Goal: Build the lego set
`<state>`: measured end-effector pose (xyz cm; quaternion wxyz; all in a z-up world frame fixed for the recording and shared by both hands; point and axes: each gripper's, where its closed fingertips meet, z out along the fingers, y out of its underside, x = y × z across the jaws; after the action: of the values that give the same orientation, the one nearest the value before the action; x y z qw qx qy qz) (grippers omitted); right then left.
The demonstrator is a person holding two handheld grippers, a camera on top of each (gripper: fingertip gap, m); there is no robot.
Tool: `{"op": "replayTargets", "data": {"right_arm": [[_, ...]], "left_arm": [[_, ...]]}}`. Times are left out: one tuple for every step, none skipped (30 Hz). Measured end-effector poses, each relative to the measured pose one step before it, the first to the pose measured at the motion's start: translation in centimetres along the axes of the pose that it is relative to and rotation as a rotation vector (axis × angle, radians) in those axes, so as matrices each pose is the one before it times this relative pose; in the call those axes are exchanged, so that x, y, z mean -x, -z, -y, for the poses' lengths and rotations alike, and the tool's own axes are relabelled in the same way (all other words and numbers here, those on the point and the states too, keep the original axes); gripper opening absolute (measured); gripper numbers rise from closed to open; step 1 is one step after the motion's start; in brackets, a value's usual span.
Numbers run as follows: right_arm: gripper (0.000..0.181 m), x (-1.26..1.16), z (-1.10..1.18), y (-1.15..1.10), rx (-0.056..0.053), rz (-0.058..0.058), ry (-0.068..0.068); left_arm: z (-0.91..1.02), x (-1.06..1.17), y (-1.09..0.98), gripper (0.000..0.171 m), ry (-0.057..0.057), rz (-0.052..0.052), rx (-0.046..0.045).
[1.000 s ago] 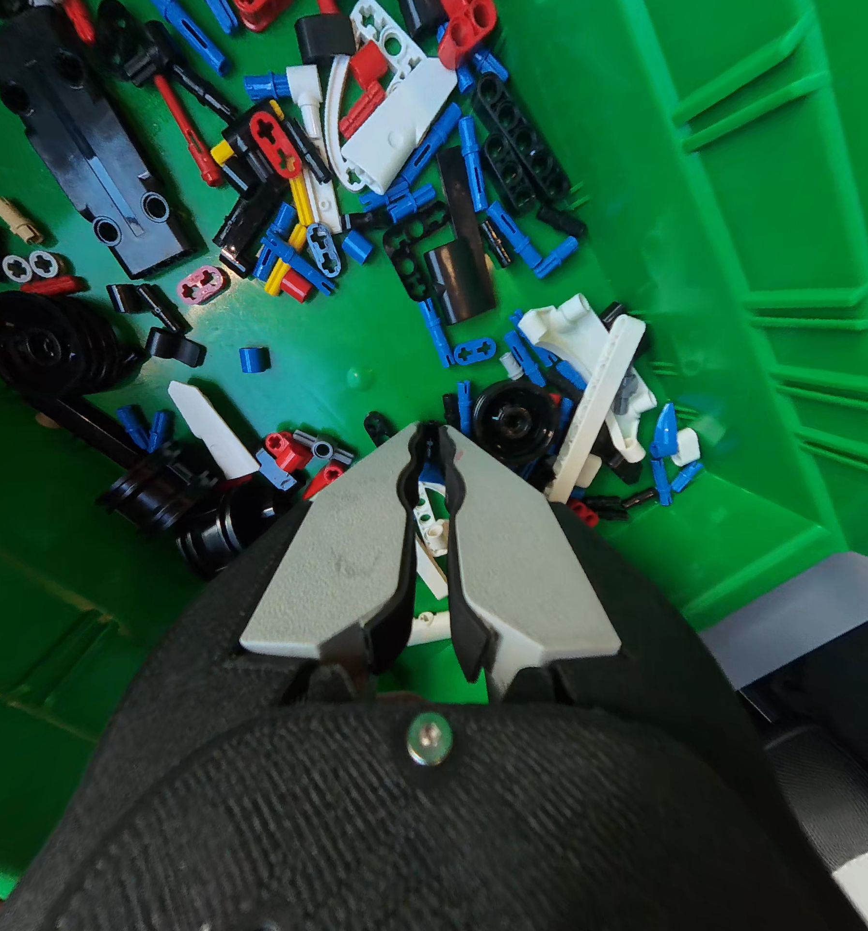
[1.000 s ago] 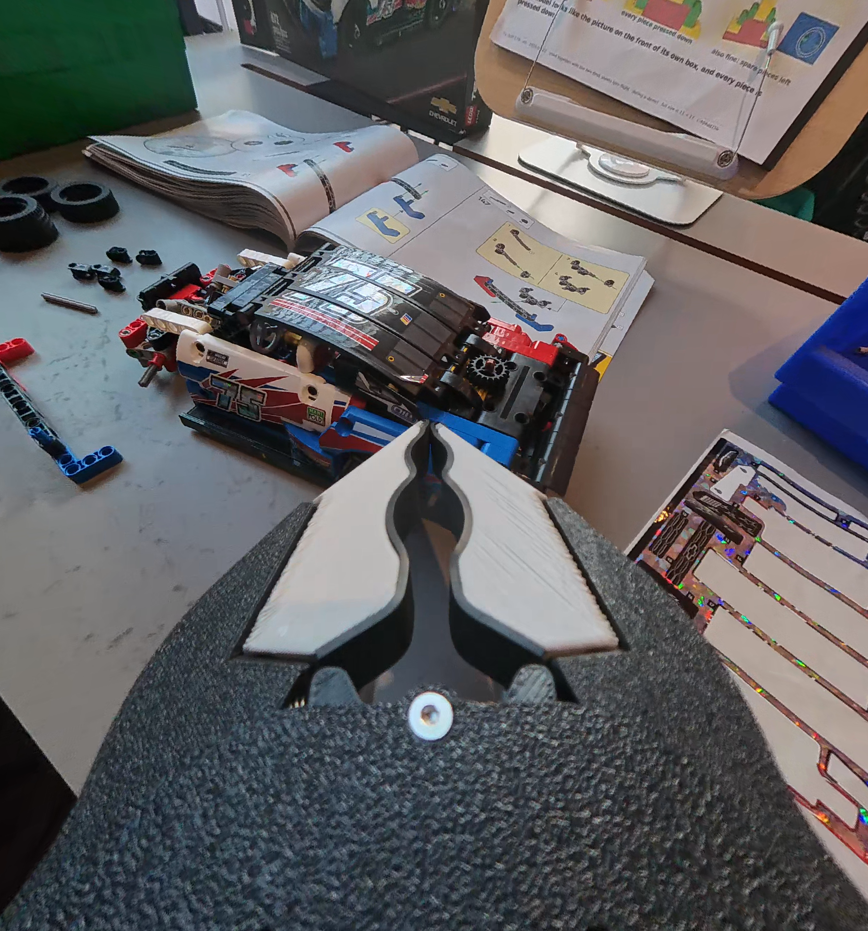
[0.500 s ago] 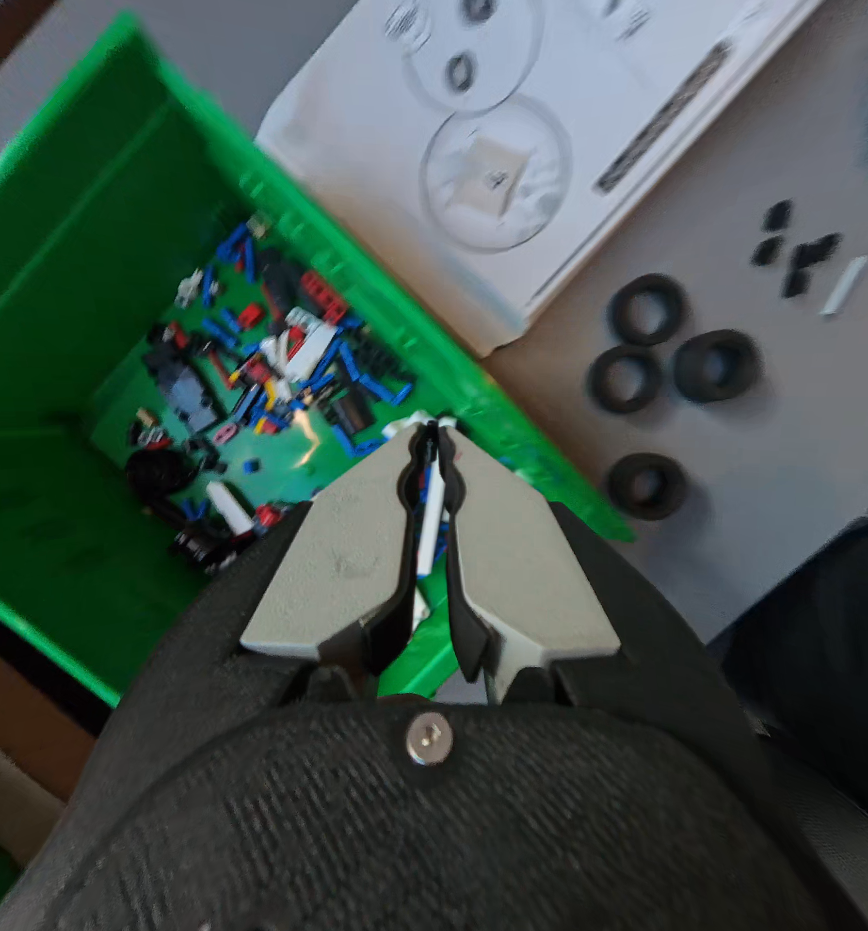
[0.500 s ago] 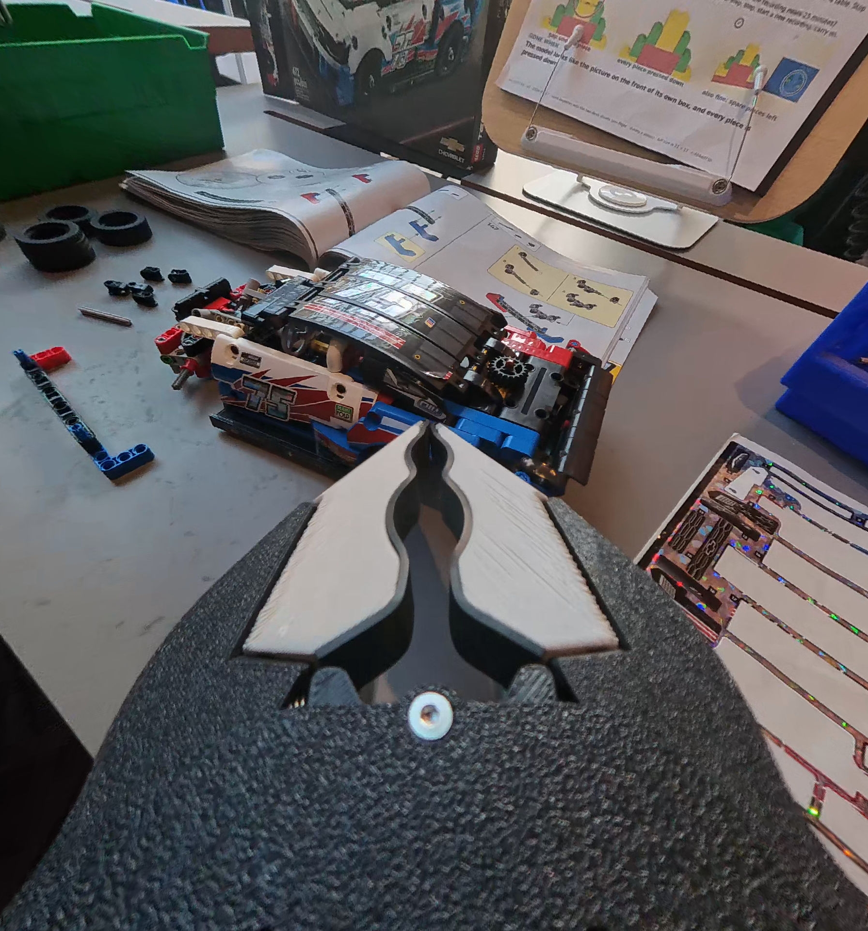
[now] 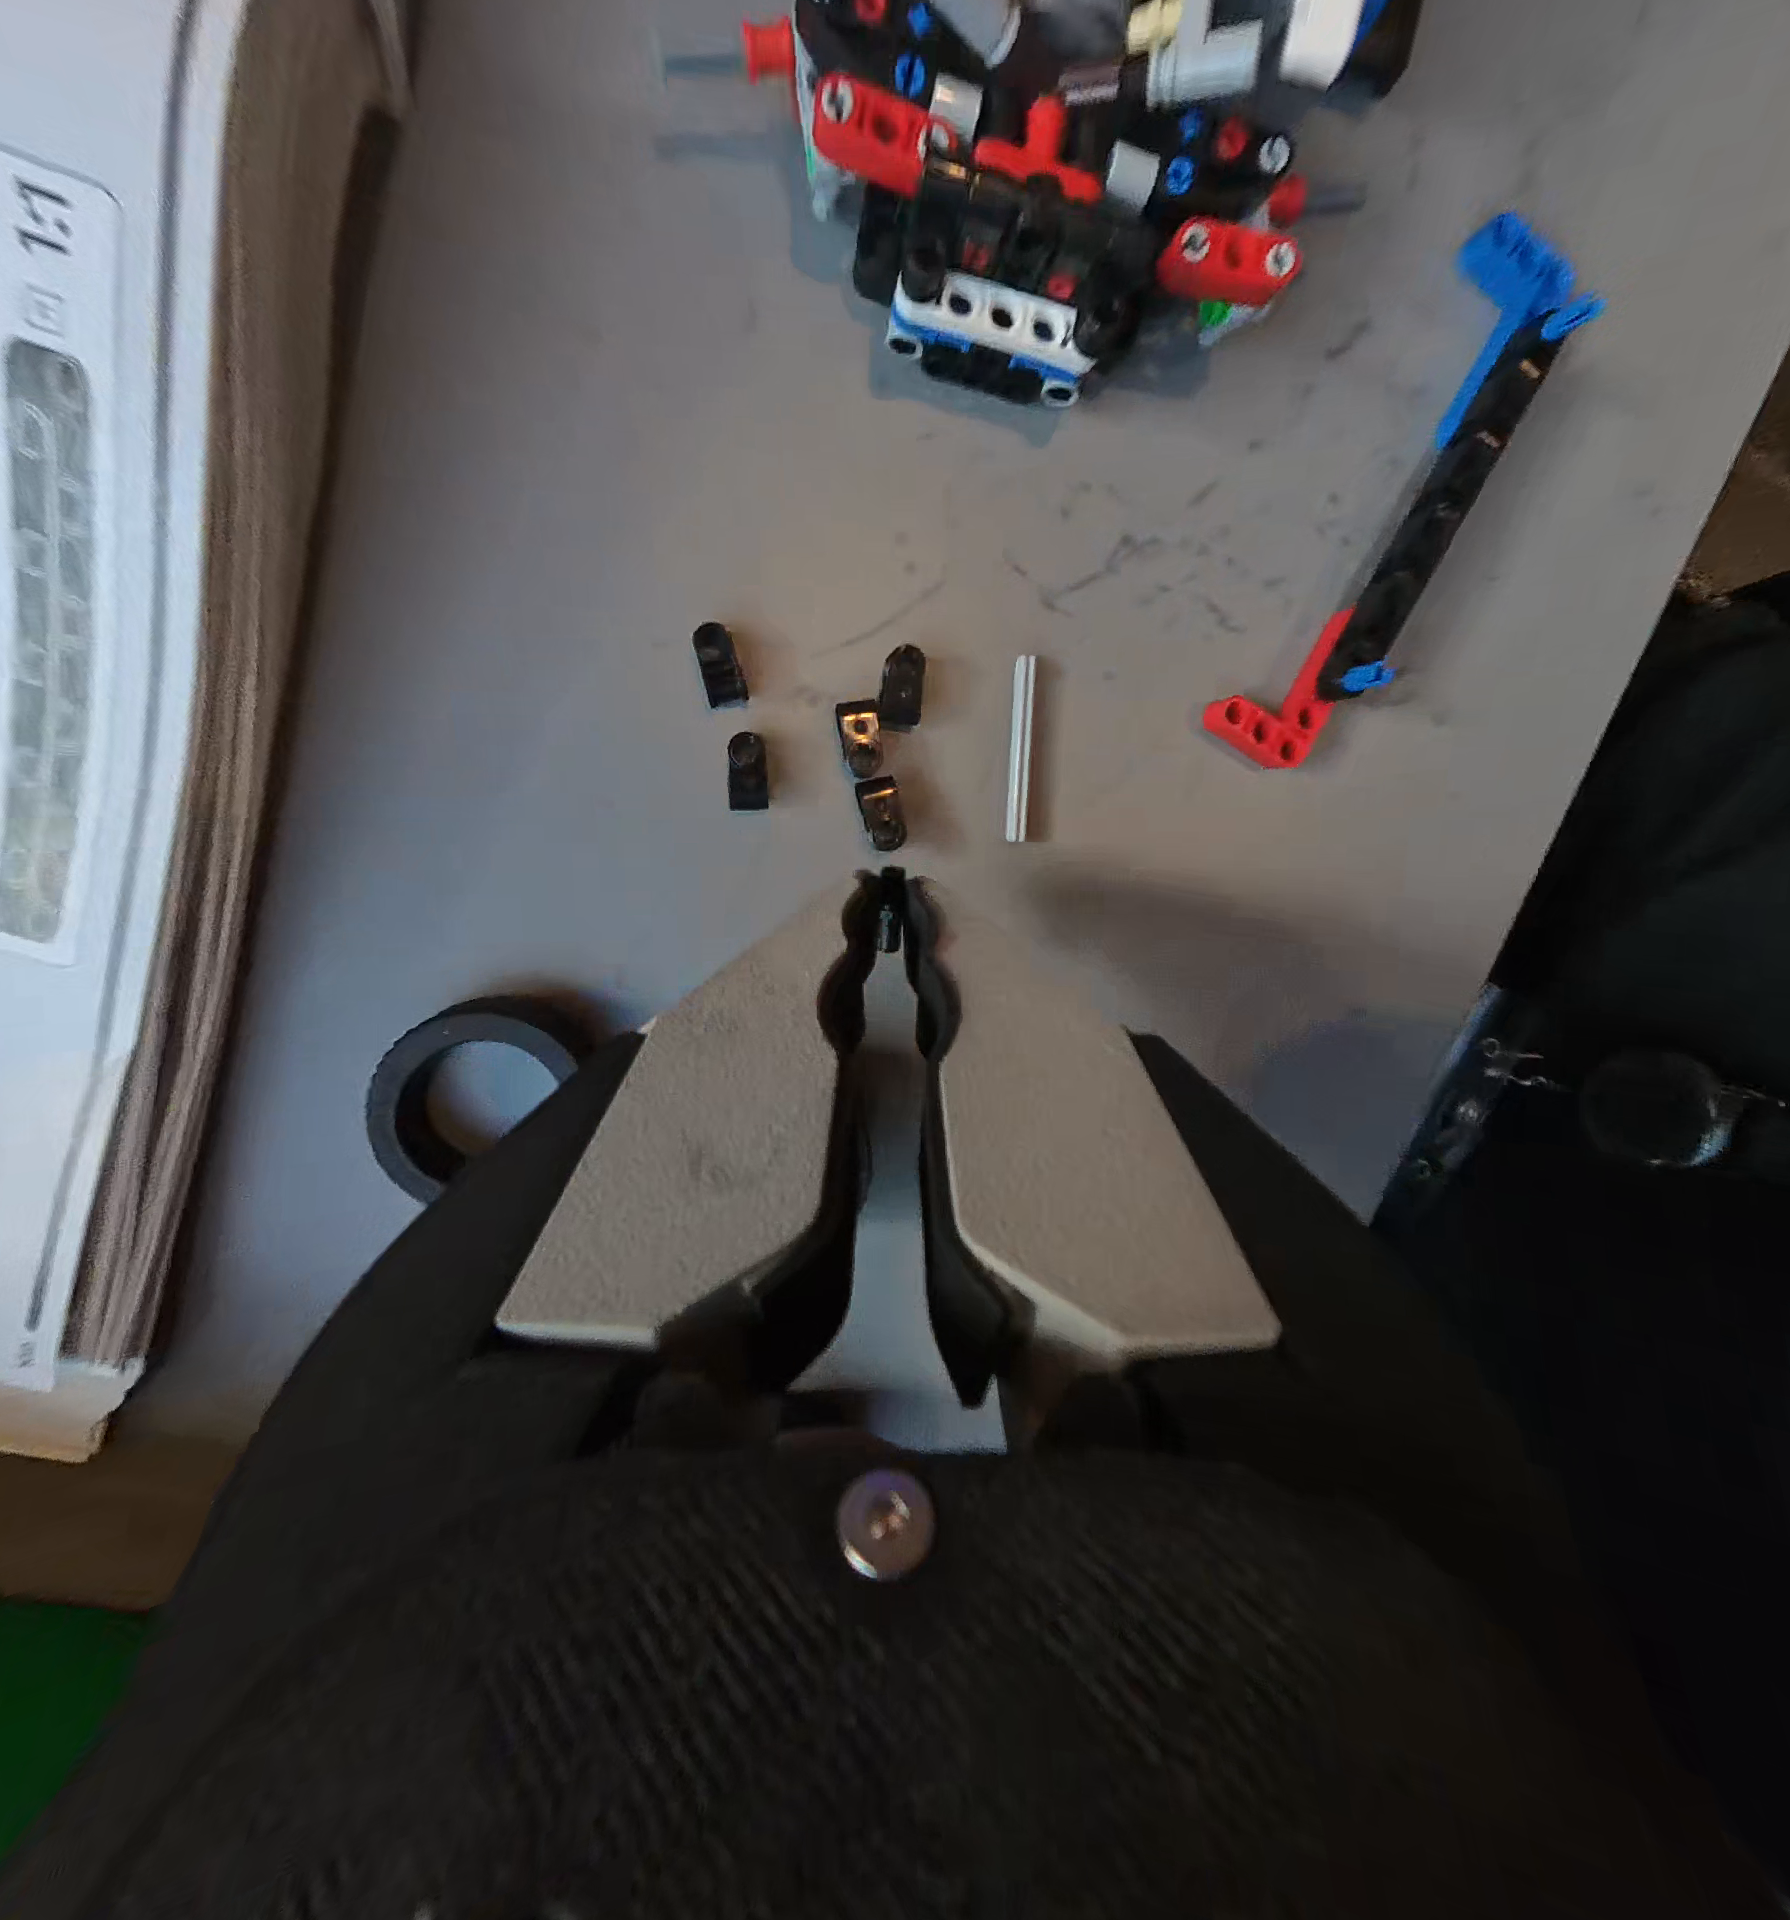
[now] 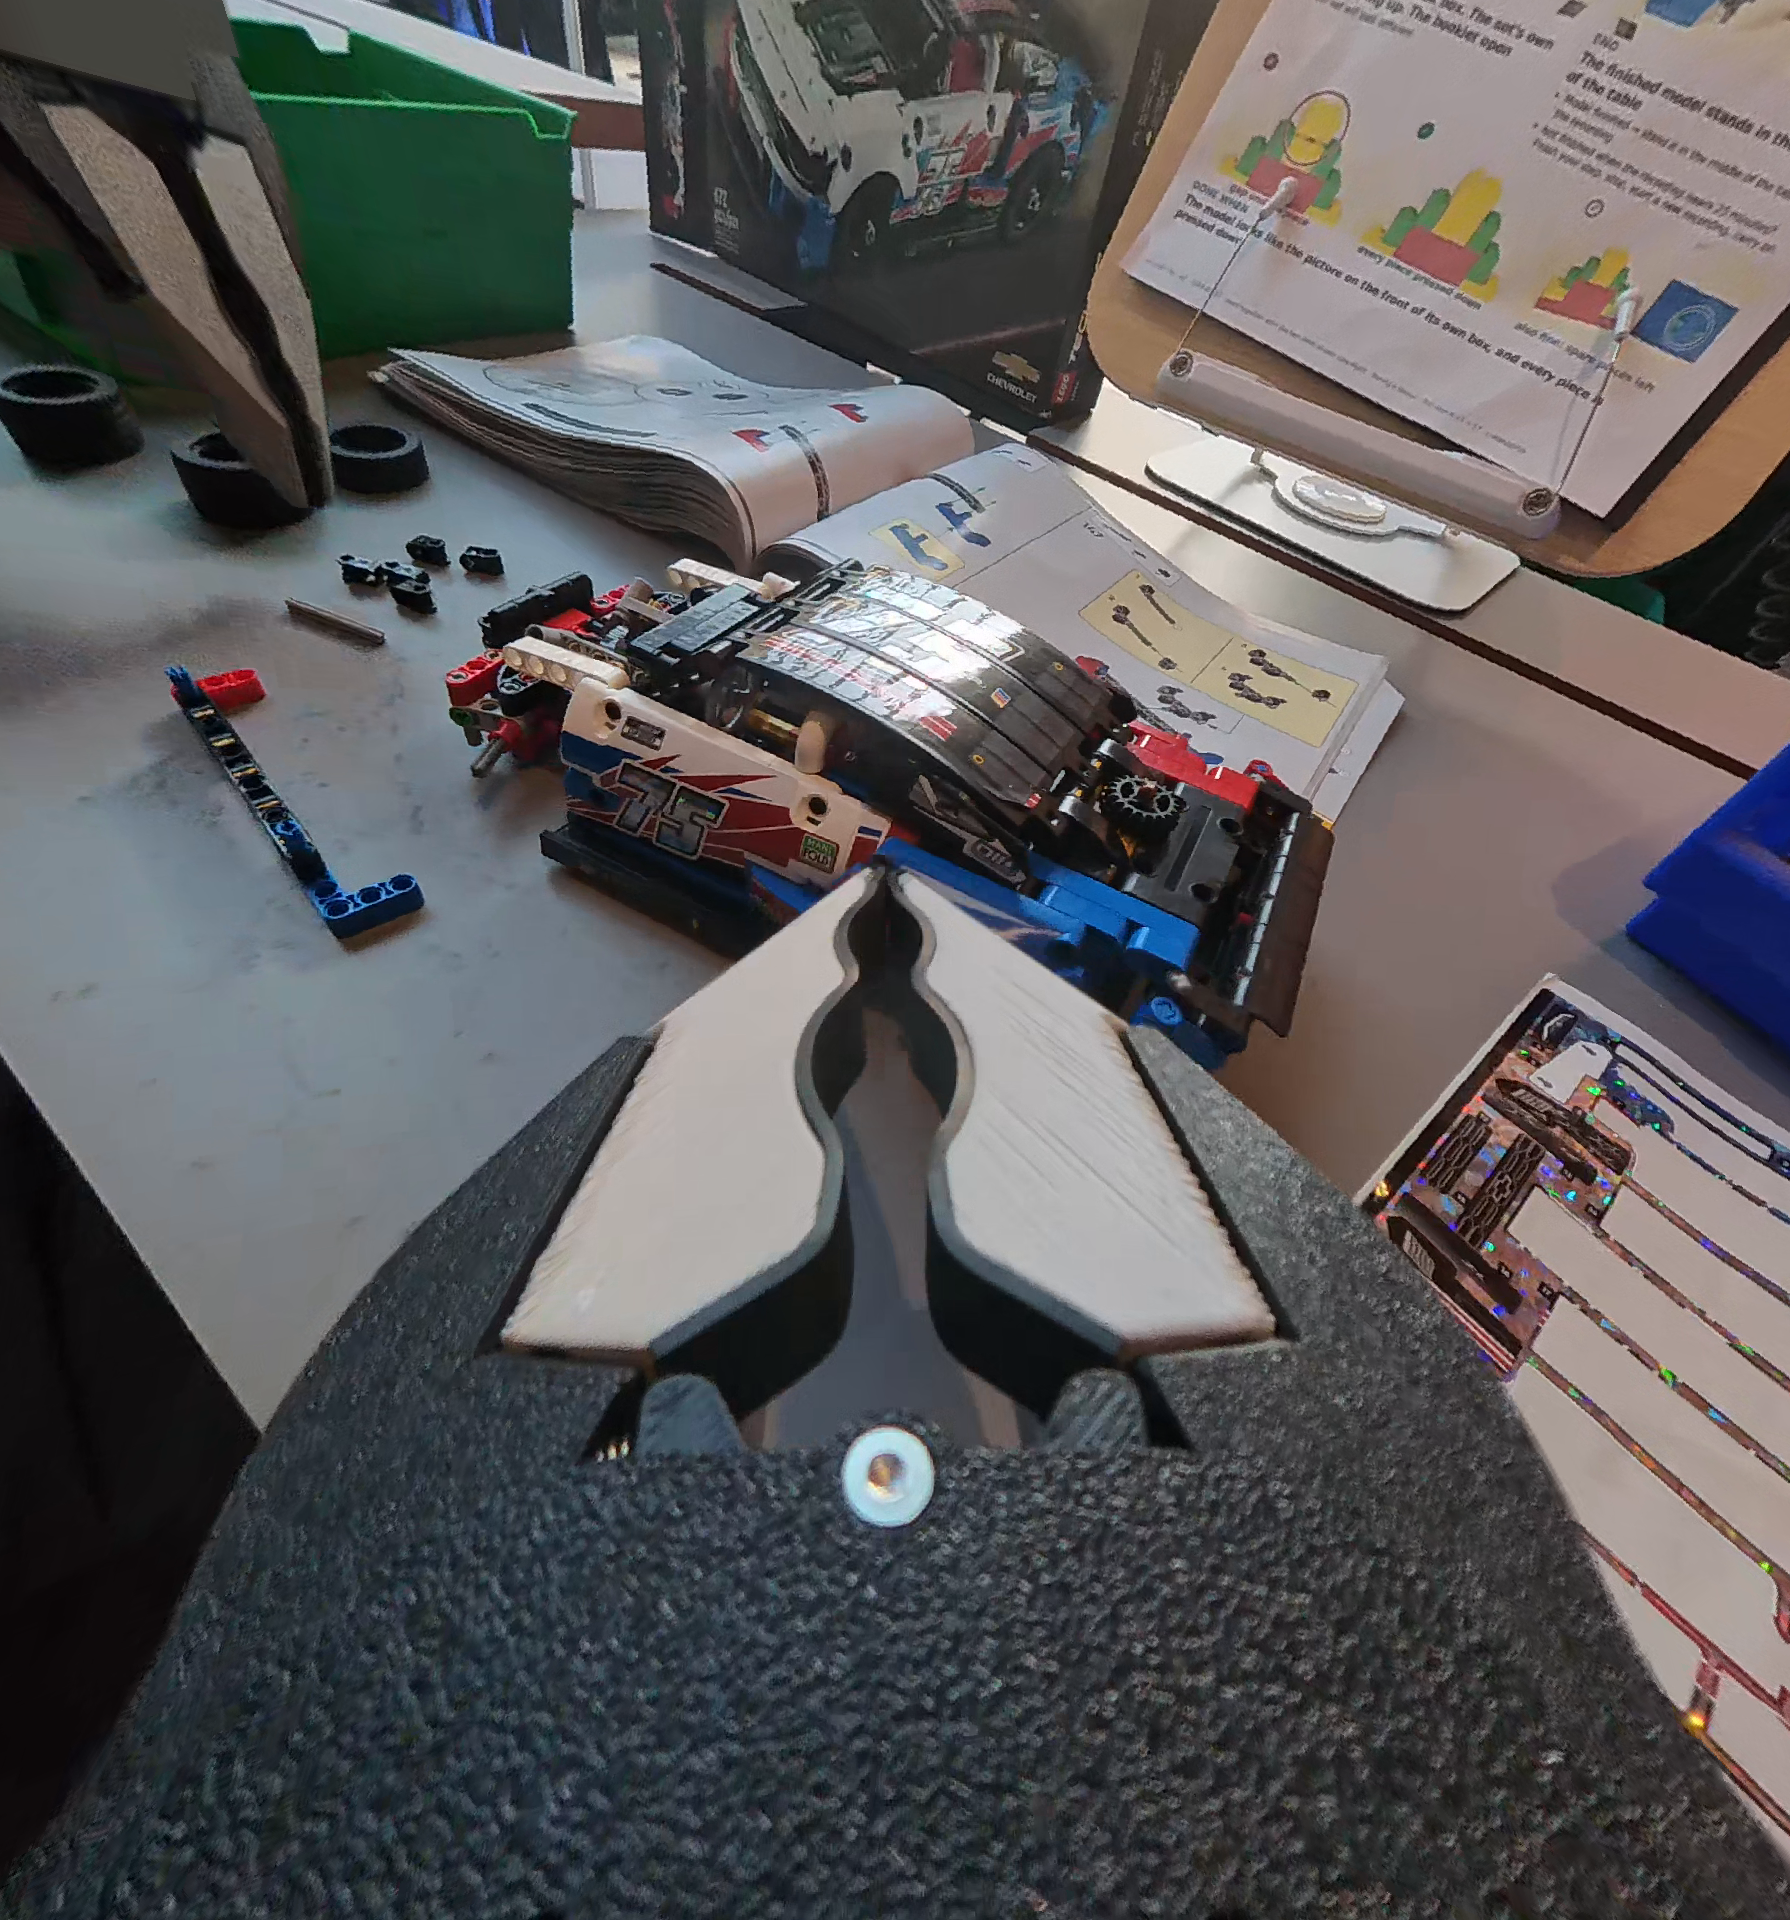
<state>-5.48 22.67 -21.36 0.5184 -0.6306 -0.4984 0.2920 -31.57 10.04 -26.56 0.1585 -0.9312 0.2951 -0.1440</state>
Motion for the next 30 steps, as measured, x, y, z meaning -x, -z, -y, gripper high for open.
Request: {"op": "replayTargets", "data": {"right_arm": [[0.0,-0.097,-0.375,0.036,0.0131,-0.0085,0.0147],[0.0,-0.094,-0.402,0.023,0.0131,-0.0064,0.0107],[0.0,-0.002,-0.309,0.028,0.0086,0.0001,0.0039],[0.0,0.013,-0.002,0.098,-0.0007,0.0013,0.0026],[0.0,-0.054,0.116,0.112,-0.0065,-0.0027,0.0053],[0.0,-0.111,0.007,0.085,-0.0017,-0.004,0.0039],[0.0,-0.109,-0.086,0.036,0.0029,-0.0016,-0.0006],[0.0,-0.093,-0.117,0.011,0.003,-0.0001,-0.0042],[0.0,-0.118,-0.018,0.03,-0.0006,-0.0016,-0.0036],[0.0,-0.166,0.042,0.031,-0.0037,-0.0044,-0.0007],[0.0,-0.175,0.029,0.02,-0.0022,-0.0048,-0.0008],[0.0,-0.176,0.004,0.0,-0.001,-0.0036,-0.0026],[0.0,-0.164,0.02,-0.006,-0.0024,-0.0027,-0.0043],[0.0,-0.13,0.043,-0.026,-0.0049,-0.0005,-0.0076],[0.0,-0.091,0.043,-0.029,-0.0039,0.002,-0.0094],[0.0,-0.104,0.045,-0.033,-0.0023,-0.0006,-0.0057],[0.0,-0.103,0.065,-0.036,-0.003,-0.0022,-0.0013],[0.0,-0.051,-0.002,-0.064,0.0003,-0.0005,-0.0005],[0.0,-0.044,-0.067,-0.09,0.0047,0.0,-0.0002],[0.0,-0.032,-0.034,-0.089,0.0034,-0.0009,0.0018],[0.0,-0.024,0.038,-0.09,-0.0006,-0.0013,0.0029],[0.0,0.009,0.037,-0.085,-0.0005,-0.0004,0.0012],[0.0,0.01,0.003,-0.088,0.0006,-0.0003,0.0004],[0.0,0.017,0.02,-0.061,0.0006,-0.0007,0.0017],[0.0,0.035,0.018,-0.037,-0.0004,-0.001,0.0028],[0.0,0.049,0.005,0.003,-0.0001,-0.0012,0.0029],[0.0,0.049,-0.008,0.031,0.0002,-0.0009,0.0018],[0.0,0.035,-0.016,0.073,0.0001,-0.0006,0.0004],[0.0,-0.011,-0.03,0.083,0.0003,-0.0011,-0.0009],[0.0,-0.057,-0.03,0.09,0.0001,-0.001,-0.0026]], "left_arm": [[-0.269,-0.163,-0.561,0.002,0.0108,-0.0155,0.01089],[-0.25,-0.119,-0.432,0.002,0.0114,-0.0145,0.00873],[-0.284,0.1,-0.338,0.002,0.0089,-0.0023,0.01315],[-0.298,0.332,-0.244,0.002,0.0037,0.0132,0.01512],[-0.269,0.413,-0.148,0.002,0.0003,0.019,0.01588],[-0.026,0.048,0.048,0.002,0.0002,-0.0015,0.00152],[0.017,-0.039,0.142,0.004,0.0003,-0.0059,-0.00057],[0.037,0.023,0.13,0.009,-0.0014,-0.0019,-0.00259],[0.044,0.084,0.116,0.011,0.0003,-0.0004,-0.00321],[0.015,0.125,0.108,0.011,0.0053,0.0004,-0.00278],[0.011,0.073,0.144,0.012,0.007,-0.0034,-0.00335],[0.055,-0.059,0.187,0.012,0.0053,-0.0101,-0.00725],[0.036,-0.143,0.269,0.013,0.0033,-0.0129,-0.00798],[0.031,-0.2,0.323,0.013,0.0007,-0.0149,-0.01132],[0.059,-0.21,0.32,0.013,0.0013,-0.0174,-0.01522],[-0.024,-0.125,0.284,0.013,0.0053,-0.0166,-0.01077],[-0.01,0.033,0.295,0.013,0.007,-0.0094,-0.00988],[0.115,0.025,0.308,0.013,0.0027,-0.0094,-0.01824],[0.208,-0.074,0.232,0.013,0.0021,-0.0172,-0.02213],[0.197,-0.131,0.085,0.012,0.0064,-0.023,-0.01541],[0.139,-0.107,-0.076,0.013,0.0053,-0.0203,-0.00357],[0.138,-0.075,-0.219,0.013,0.0003,-0.014,0.00249],[0.112,-0.017,-0.333,0.013,-0.0034,-0.0086,0.00721],[-0.043,-0.049,-0.415,0.015,-0.0059,-0.0091,0.01617],[-0.246,-0.206,-0.449,0.021,-0.0122,-0.0158,0.02688],[-0.34,-0.218,-0.431,0.027,-0.0202,-0.01,0.03002],[-0.292,0.14,-0.345,0.03,-0.0279,0.0219,0.02228],[-0.233,0.487,-0.242,0.03,-0.0348,0.0514,0.01583],[-0.263,0.394,-0.145,0.03,-0.0377,0.0482,0.01666],[-0.15,0.049,-0.059,0.03,-0.0372,0.0272,0.00953]]}}
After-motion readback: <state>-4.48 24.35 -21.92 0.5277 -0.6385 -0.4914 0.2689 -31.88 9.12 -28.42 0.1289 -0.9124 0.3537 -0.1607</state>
